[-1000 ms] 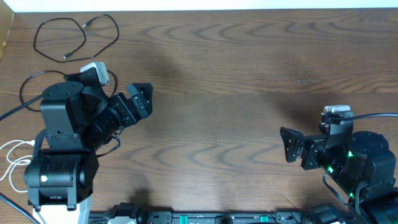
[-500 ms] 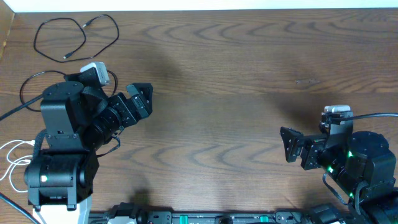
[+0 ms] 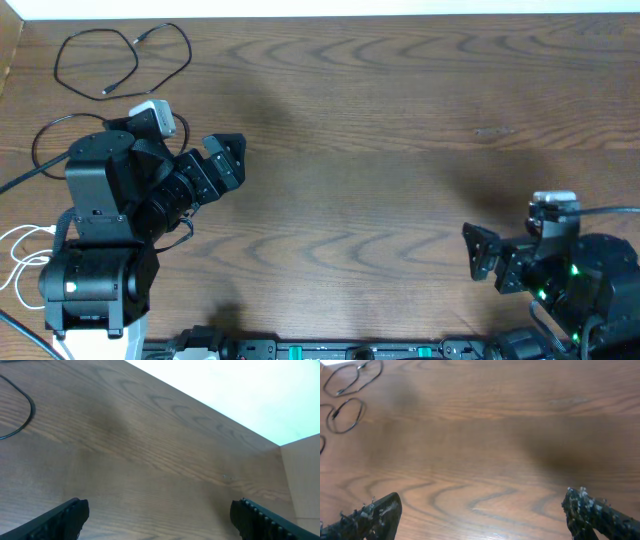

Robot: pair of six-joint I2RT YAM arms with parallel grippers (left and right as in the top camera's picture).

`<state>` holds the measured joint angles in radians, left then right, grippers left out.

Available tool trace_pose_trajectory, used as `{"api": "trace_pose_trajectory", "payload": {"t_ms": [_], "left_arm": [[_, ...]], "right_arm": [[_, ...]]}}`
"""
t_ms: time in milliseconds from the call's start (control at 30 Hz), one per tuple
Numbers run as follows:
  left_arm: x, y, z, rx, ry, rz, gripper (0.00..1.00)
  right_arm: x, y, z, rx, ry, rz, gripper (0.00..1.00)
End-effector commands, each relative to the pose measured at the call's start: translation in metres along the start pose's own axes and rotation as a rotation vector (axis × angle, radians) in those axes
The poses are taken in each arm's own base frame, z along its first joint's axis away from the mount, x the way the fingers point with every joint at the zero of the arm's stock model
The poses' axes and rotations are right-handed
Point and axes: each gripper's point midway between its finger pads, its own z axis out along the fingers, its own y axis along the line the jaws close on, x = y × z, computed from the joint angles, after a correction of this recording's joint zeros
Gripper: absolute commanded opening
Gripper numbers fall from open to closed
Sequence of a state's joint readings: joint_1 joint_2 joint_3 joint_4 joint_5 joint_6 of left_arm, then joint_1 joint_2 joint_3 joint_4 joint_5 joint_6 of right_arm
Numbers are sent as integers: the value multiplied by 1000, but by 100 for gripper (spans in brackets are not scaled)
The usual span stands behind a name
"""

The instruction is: Untangle cables

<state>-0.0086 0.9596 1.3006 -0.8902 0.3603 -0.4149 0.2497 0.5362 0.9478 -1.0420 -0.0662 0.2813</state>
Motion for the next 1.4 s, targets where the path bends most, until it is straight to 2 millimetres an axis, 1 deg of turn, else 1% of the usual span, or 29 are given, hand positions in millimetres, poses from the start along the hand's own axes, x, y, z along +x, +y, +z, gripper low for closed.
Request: {"api": "trace_pose_trajectory", "payload": {"t_ms": [0,100,233,333,433,567,733,933,1033,1267,1367], "left_arm": [[-4,-2,-3,-1,-15,6,96],[-4,-2,-3,-1,-15,6,96],[-4,-2,-3,-1,-15,6,96],[-4,-2,-3,-1,-15,6,96],[-4,-2,-3,-1,-15,6,96],[-4,-2,-3,-1,-15,6,96],[-4,-2,-3,-1,-15,6,96],[-4,-2,-3,-1,-15,6,96],[-4,-2,-3,-1,-15,6,96],[-4,-2,-3,-1,-15,6,96],[-4,-2,-3,-1,-15,6,96]], "right_arm": [[4,-16,0,56,-42,-39,99],[9,-29,8,88,-95,-10,99],[18,-41,21,96,-172,15,99],[22,-47,31,99,-234,0,99],[23,-48,39,91,-294,-58,99],[19,-47,45,82,-381,-157,99],[17,-49,54,81,-465,-224,99],[20,-56,65,96,-524,-232,99],[18,-60,69,104,-552,-232,99],[11,-61,76,98,-651,-249,99],[12,-62,80,95,-677,-254,99]]}}
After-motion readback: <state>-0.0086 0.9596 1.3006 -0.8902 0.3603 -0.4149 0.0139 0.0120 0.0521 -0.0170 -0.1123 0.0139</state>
